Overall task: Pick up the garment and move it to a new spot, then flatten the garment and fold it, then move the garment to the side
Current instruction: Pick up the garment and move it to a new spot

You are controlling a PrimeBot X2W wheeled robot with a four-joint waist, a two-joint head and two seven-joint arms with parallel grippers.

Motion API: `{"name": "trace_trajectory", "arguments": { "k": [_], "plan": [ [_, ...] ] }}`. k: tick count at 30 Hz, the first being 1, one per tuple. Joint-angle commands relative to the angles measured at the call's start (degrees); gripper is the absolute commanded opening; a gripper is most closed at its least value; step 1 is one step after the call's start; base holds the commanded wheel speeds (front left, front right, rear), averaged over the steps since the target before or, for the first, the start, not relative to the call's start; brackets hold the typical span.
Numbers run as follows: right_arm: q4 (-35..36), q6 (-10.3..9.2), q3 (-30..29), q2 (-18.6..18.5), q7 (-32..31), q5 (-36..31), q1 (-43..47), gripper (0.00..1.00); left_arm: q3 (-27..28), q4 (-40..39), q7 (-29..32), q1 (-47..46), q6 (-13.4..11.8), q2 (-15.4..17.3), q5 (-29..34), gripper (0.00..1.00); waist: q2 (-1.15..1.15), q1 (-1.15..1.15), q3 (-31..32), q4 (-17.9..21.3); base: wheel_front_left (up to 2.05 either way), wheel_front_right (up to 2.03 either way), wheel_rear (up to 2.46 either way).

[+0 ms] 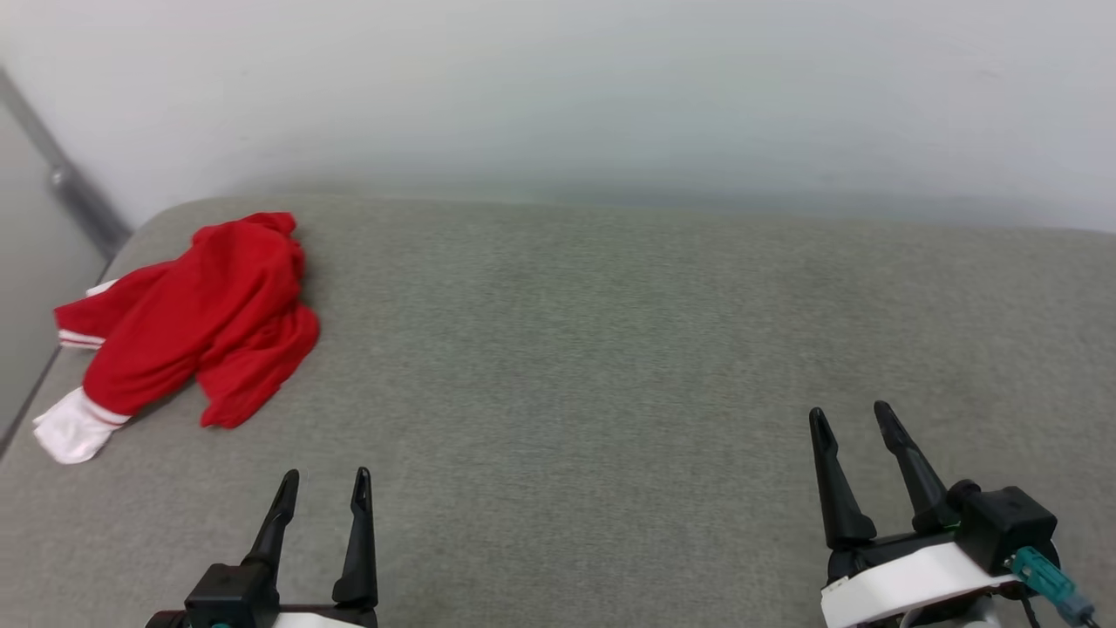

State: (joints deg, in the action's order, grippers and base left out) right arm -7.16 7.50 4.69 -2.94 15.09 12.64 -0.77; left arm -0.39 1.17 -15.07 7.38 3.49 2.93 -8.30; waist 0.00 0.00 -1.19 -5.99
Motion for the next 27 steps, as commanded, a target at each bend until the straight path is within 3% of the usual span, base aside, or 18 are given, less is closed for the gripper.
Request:
{"name": "trace_trajectory", "arguments": {
  "k": [1,15,27],
  "plan": [
    [0.3,-0.02,0.2,0.1,0.1,0.6,0.8,1.0,0.0,-0.1,-0.2,0.1,0.0,-0.1,0.2,1.0,0.0,0.0,0.5,-2.6,0.0,0.0,0.0],
    [0.6,-0.02,3.5,0.1,0.1,1.9,1.5,1.0,1.8,-0.1,-0.2,1.6,0.6,0.0,-0.3,1.0,0.0,0.0,1.6,-13.5,0.0,0.0,0.0],
    [1.0,-0.02,5.5,0.1,0.1,2.1,1.3,1.0,1.7,0.2,-0.2,1.9,1.3,-0.1,0.6,1.0,0.0,0.0,1.2,-17.9,0.0,0.0,0.0]
  ]
}}
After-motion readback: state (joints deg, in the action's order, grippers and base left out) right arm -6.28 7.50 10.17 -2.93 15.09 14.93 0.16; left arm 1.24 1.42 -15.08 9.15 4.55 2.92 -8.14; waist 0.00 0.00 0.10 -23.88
